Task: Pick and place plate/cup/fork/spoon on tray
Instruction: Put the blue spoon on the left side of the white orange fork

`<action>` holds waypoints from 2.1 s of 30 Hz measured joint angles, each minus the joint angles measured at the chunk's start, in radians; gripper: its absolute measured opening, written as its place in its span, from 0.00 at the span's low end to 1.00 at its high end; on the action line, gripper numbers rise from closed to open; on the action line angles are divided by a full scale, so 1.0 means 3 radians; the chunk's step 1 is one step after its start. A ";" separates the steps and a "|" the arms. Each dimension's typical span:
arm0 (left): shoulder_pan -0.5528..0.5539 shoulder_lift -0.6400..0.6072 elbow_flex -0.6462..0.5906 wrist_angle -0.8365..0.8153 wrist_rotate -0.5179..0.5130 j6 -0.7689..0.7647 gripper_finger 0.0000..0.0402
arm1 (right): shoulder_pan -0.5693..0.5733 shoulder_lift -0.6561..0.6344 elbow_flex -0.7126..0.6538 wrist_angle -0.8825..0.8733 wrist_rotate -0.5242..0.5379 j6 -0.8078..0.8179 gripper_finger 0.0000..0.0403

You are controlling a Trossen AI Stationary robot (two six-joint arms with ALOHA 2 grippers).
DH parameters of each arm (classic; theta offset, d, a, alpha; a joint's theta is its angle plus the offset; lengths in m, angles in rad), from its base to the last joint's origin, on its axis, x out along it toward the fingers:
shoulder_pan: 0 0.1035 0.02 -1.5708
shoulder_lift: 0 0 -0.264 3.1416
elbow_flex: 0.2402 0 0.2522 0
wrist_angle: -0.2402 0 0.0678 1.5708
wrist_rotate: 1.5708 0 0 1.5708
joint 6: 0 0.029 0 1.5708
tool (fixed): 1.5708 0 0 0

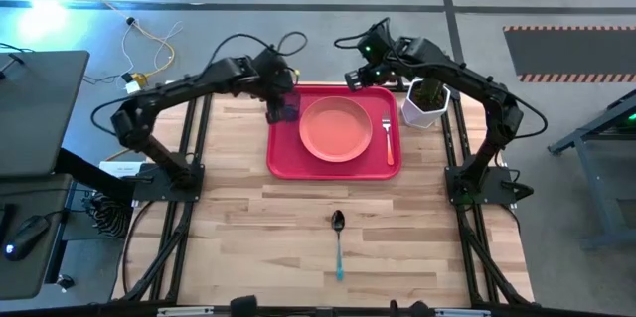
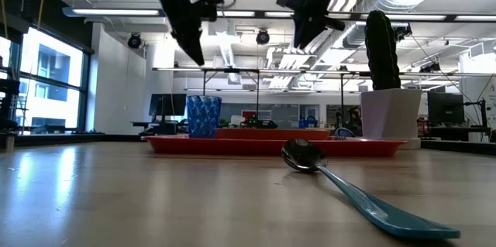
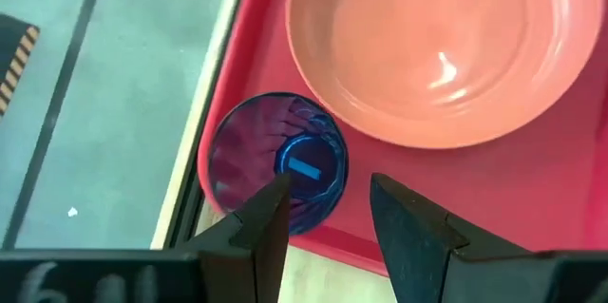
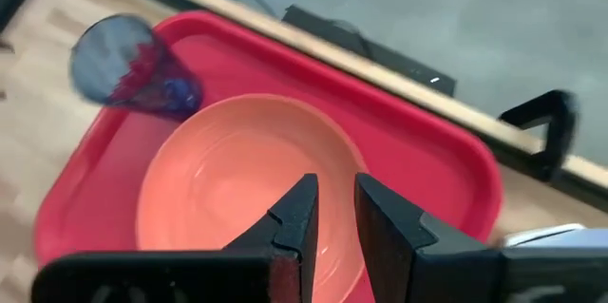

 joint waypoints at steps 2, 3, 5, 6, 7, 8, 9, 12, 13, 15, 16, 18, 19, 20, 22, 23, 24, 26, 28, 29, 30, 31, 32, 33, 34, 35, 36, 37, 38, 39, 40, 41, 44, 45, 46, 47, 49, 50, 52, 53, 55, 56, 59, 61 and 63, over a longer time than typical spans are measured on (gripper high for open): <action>0.0000 -0.0139 0.0001 -0.0051 0.0000 -0.0155 0.34 | 0.0018 0.0000 0.0000 -0.0021 -0.0098 0.0000 0.16; 0.0000 -0.0206 0.0001 -0.0081 -0.0001 -0.0219 0.34 | 0.0030 0.0000 0.0000 -0.0038 -0.0162 0.0001 0.16; 0.0000 -0.0337 0.0001 -0.0115 0.0000 -0.0366 0.34 | 0.0056 0.0000 0.0000 -0.0104 -0.0287 0.0007 0.16; 0.0000 -0.0400 0.0001 -0.0130 -0.0001 -0.0432 0.34 | 0.0076 0.0000 0.0000 -0.0146 -0.0354 0.0035 0.16; 0.0000 -0.0455 0.0001 -0.0136 0.0000 -0.0488 0.34 | 0.0097 0.0000 0.0000 -0.0193 -0.0414 0.0092 0.16; 0.0000 -0.0509 0.0001 -0.0136 0.0000 -0.0540 0.34 | 0.0124 0.0000 0.0000 -0.0250 -0.0471 0.0156 0.16; 0.0000 -0.0561 0.0001 -0.0136 -0.0001 -0.0582 0.34 | 0.0156 0.0000 0.0000 -0.0316 -0.0534 0.0209 0.16; 0.0000 -0.0684 0.0001 -0.0135 -0.0001 -0.0596 0.34 | 0.0268 0.0000 0.0000 -0.0527 -0.0709 0.0376 0.16; 0.0000 -0.0711 0.0001 -0.0135 -0.0001 -0.0590 0.34 | 0.0310 0.0000 0.0000 -0.0585 -0.0753 0.0426 0.16; 0.0000 -0.0754 0.0001 -0.0135 -0.0001 -0.0588 0.34 | 0.0413 0.0000 0.0000 -0.0672 -0.0794 0.0525 0.16; 0.0000 -0.0770 0.0001 -0.0137 -0.0001 -0.0586 0.34 | 0.0472 0.0000 0.0000 -0.0711 -0.0794 0.0602 0.16; 0.0000 -0.0794 0.0001 -0.0152 -0.0002 -0.0556 0.34 | 0.0599 0.0000 0.0000 -0.0757 -0.0798 0.0776 0.16; 0.0000 -0.0804 0.0001 -0.0173 -0.0002 -0.0535 0.34 | 0.0667 0.0000 0.0000 -0.0773 -0.0799 0.0866 0.16; 0.0000 -0.0809 0.0001 -0.0205 -0.0002 -0.0533 0.34 | 0.0737 0.0000 0.0000 -0.0786 -0.0797 0.0958 0.16; 0.0000 -0.0812 0.0001 -0.0273 -0.0003 -0.0532 0.34 | 0.0885 0.0000 0.0000 -0.0787 -0.0789 0.1155 0.16; 0.0000 -0.0812 0.0001 -0.0309 -0.0003 -0.0523 0.34 | 0.0960 0.0000 0.0000 -0.0787 -0.0771 0.1248 0.16; 0.0000 -0.0812 0.0001 -0.0346 -0.0003 -0.0500 0.34 | 0.1035 0.0000 0.0000 -0.0787 -0.0752 0.1349 0.16; 0.0000 -0.0812 0.0001 -0.0444 -0.0003 -0.0424 0.34 | 0.1189 0.0000 0.0000 -0.0787 -0.0684 0.1562 0.16; 0.0000 -0.0812 0.0001 -0.0507 -0.0003 -0.0360 0.34 | 0.1347 0.0000 0.0000 -0.0787 -0.0588 0.1784 0.16; 0.0000 -0.0812 0.0001 -0.0538 0.0004 -0.0335 0.34 | 0.1425 0.0000 0.0000 -0.0788 -0.0539 0.1901 0.16; 0.0000 -0.0812 0.0001 -0.0565 0.0028 -0.0316 0.34 | 0.1509 0.0000 0.0000 -0.0788 -0.0489 0.2019 0.16; 0.0000 -0.0812 0.0001 -0.0579 0.0073 -0.0290 0.34 | 0.1586 0.0000 0.0000 -0.0789 -0.0441 0.2135 0.16; 0.0000 -0.0812 0.0001 -0.0579 0.0105 -0.0257 0.34 | 0.1663 0.0000 0.0000 -0.0787 -0.0393 0.2250 0.16; 0.0000 -0.0811 0.0001 -0.0579 0.0137 -0.0233 0.34 | 0.1743 0.0000 0.0000 -0.0789 -0.0350 0.2360 0.16; 0.0000 -0.0812 0.0001 -0.0579 0.0171 -0.0210 0.34 | 0.1818 0.0001 0.0000 -0.0788 -0.0307 0.2474 0.16; 0.0000 -0.0811 0.0001 -0.0579 0.0208 -0.0188 0.34 | 0.1891 0.0003 0.0000 -0.0789 -0.0271 0.2587 0.16; 0.0000 -0.0812 0.0001 -0.0579 0.0247 -0.0184 0.34 | 0.1965 0.0004 0.0000 -0.0787 -0.0244 0.2690 0.16; 0.0000 -0.0811 0.0001 -0.0578 0.0270 -0.0183 0.34 | 0.2036 0.0005 0.0000 -0.0787 -0.0229 0.2800 0.16; 0.0000 -0.0811 0.0001 -0.0578 0.0289 -0.0181 0.34 | 0.2103 0.0008 0.0000 -0.0786 -0.0184 0.2919 0.16; 0.0000 -0.0811 0.0001 -0.0579 0.0313 -0.0181 0.34 | 0.2174 0.0021 0.0000 -0.0785 -0.0153 0.3033 0.16; 0.0000 -0.0811 0.0001 -0.0578 0.0331 -0.0180 0.34 | 0.2241 0.0033 0.0000 -0.0784 -0.0138 0.3134 0.16; 0.0000 -0.0811 0.0001 -0.0578 0.0333 -0.0180 0.34 | 0.2303 0.0040 -0.0001 -0.0782 -0.0129 0.3220 0.16; 0.0000 -0.0811 0.0001 -0.0578 0.0334 -0.0180 0.34 | 0.2480 0.0118 0.0000 -0.0769 -0.0134 0.3441 0.16; 0.0000 -0.0811 0.0001 -0.0578 0.0337 -0.0179 0.34 | 0.2527 0.0163 0.0000 -0.0766 -0.0145 0.3498 0.16; 0.0000 -0.0811 0.0001 -0.0576 0.0338 -0.0179 0.34 | 0.2569 0.0203 -0.0001 -0.0756 -0.0161 0.3549 0.16; 0.0000 -0.0811 0.0001 -0.0577 0.0338 -0.0177 0.34 | 0.2609 0.0249 -0.0002 -0.0747 -0.0164 0.3600 0.16; 0.0000 -0.0811 0.0000 -0.0576 0.0342 -0.0156 0.34 | 0.2692 0.0321 -0.0002 -0.0719 -0.0160 0.3719 0.16; 0.0000 -0.0811 0.0000 -0.0576 0.0343 -0.0155 0.34 | 0.2726 0.0359 -0.0002 -0.0687 -0.0154 0.3772 0.16; 0.0000 -0.0811 0.0000 -0.0576 0.0345 -0.0153 0.34 | 0.2794 0.0439 0.0000 -0.0611 -0.0142 0.3898 0.16; 0.0000 -0.0811 0.0000 -0.0576 0.0345 -0.0152 0.34 | 0.2819 0.0482 -0.0001 -0.0578 -0.0145 0.3955 0.16; 0.0000 -0.0811 0.0000 -0.0576 0.0345 -0.0151 0.34 | 0.2870 0.0555 -0.0002 -0.0495 -0.0161 0.4055 0.16; 0.0000 -0.0811 0.0000 -0.0576 0.0345 -0.0151 0.34 | 0.2893 0.0597 -0.0001 -0.0455 -0.0169 0.4097 0.16; 0.0000 -0.0811 0.0000 -0.0575 0.0346 -0.0149 0.34 | 0.2963 0.0732 -0.0001 -0.0332 -0.0178 0.4189 0.16; 0.0000 -0.0811 0.0000 -0.0575 0.0346 -0.0124 0.34 | 0.2998 0.0804 -0.0002 -0.0269 -0.0187 0.4200 0.16; 0.0000 -0.0811 0.0000 -0.0574 0.0347 -0.0095 0.34 | 0.3026 0.0864 -0.0002 -0.0190 -0.0196 0.4200 0.16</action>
